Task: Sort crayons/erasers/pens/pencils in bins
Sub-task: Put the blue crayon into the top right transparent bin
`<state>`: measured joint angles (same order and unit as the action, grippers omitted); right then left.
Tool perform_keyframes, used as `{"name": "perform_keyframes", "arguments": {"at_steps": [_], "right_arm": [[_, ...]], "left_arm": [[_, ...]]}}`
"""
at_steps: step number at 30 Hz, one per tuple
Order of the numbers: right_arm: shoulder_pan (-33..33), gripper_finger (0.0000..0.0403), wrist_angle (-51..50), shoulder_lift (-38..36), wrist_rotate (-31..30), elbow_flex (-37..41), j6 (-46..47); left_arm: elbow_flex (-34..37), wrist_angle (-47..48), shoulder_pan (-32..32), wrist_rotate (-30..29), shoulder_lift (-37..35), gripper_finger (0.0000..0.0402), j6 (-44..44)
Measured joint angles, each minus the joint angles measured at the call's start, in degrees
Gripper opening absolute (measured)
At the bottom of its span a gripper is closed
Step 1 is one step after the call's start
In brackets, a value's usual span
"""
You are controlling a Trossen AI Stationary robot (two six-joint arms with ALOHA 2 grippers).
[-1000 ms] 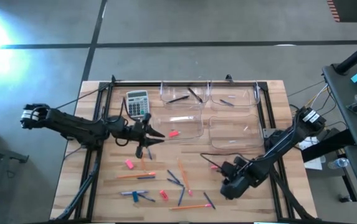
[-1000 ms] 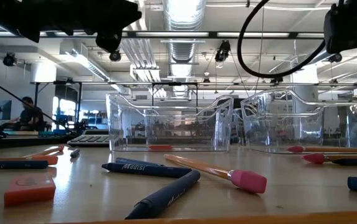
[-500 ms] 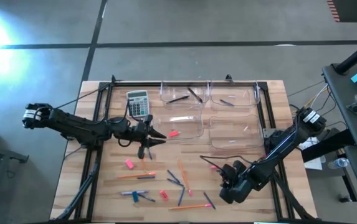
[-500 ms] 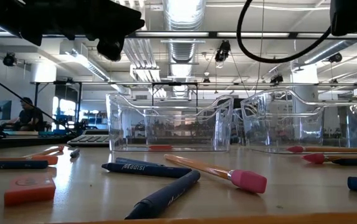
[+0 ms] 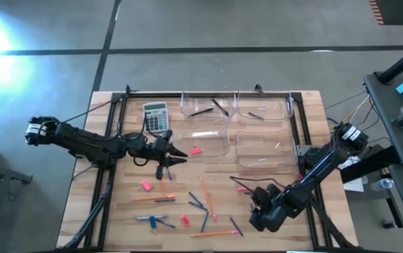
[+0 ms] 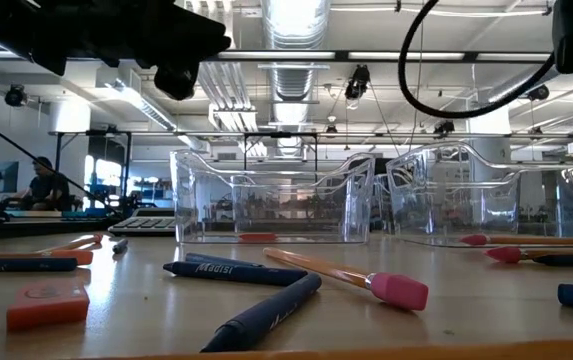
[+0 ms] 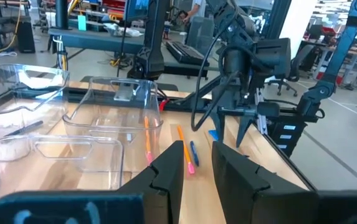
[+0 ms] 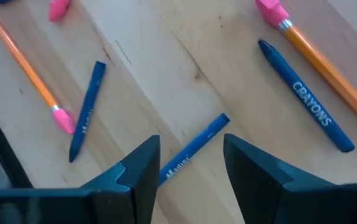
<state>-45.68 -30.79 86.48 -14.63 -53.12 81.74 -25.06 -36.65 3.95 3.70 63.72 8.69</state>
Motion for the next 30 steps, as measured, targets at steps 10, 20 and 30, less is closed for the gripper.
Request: {"name": "perform_keyframes", "arguments": {"at_steps": [10, 20, 30], "right_arm": [[-0.8, 0.0168, 1.7, 8.1, 3.6, -2.1, 1.9], [-0.8, 0.0165, -7.9, 14.0, 6.0, -9.1, 3.6], [-0.5, 0.0101, -17.6, 21.4, 10.7, -19.6, -3.4]], "left_arm": [[-0.1, -0.4, 0.7, 0.0, 0.0, 0.0070, 0.0], [-0.2, -0.4, 0.7, 0.0, 0.0, 0.0070, 0.1], [-0.1, -0.4, 0.7, 0.0, 0.0, 0.0070, 0.2]]}}
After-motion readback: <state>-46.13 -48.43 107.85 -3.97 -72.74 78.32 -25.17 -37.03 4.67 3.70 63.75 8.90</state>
